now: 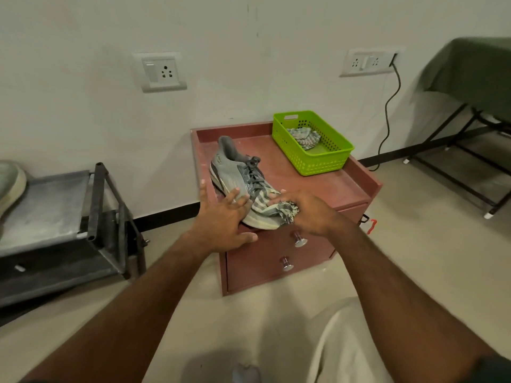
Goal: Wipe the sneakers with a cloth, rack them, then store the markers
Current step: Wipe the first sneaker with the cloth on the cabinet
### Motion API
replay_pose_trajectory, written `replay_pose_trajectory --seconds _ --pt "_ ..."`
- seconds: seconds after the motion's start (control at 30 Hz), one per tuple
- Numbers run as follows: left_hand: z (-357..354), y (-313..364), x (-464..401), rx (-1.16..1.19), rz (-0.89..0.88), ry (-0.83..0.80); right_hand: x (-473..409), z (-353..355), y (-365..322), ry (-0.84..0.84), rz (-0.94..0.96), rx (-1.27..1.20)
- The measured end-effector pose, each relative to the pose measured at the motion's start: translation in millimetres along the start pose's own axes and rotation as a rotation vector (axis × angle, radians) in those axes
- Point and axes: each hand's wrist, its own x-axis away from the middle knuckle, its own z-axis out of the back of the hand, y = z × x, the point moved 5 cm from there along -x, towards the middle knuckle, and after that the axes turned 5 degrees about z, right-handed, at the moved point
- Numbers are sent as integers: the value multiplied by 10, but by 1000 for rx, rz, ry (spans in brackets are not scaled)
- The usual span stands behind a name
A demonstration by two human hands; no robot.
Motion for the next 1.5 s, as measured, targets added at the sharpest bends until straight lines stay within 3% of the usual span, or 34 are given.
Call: replay_pose_trajectory --seconds 0.13,0.17,0.23,0.37,0.43,0.53,0.63,0.7,0.73,0.8,0.87,0.97,1.03,1.17,1.23,1.37,1.5 --pt "-77 169 -40 2 1 -56 159 342 159 609 -171 -109" --pt "-84 182 -46 -8 4 -53 208 387 183 685 -170 -89" --pt "-89 201 -52 -32 10 -36 193 352 194 607 -57 -27" --pt "-104 182 -60 -38 23 -12 177 -35 123 1 53 69" --pt "-106 157 -75 -21 35 -30 256 -69 145 -86 35 -59" --pt "-111 145 -114 -14 49 -33 393 135 211 130 -64 -214" --pt "-107 155 -111 -9 52 -34 492 400 280 467 -151 107" --pt "-103 154 -106 -19 53 -33 494 423 242 594 -90 22" --pt "-99 151 -99 -25 55 -36 454 364 193 574 -23 -42" --pt "-100 158 -88 -30 49 -36 342 129 79 328 102 -67" --pt "-106 160 -86 -25 41 -11 298 -34 104 92 49 20" --pt "-101 144 -72 -23 53 -6 267 224 447 325 -239 263" --pt "-98 152 -78 -21 52 -2 370 372 573 495 -326 284" --pt "-103 146 -96 -7 57 -2 426 337 224 676 -49 74" --pt "-97 162 -95 -13 65 15 299 180 63 555 38 21" --pt "-52 172 -87 -10 119 3 127 -228 24 24 112 220" --pt "-48 190 -95 -40 127 9 162 -231 66 -31 206 276"
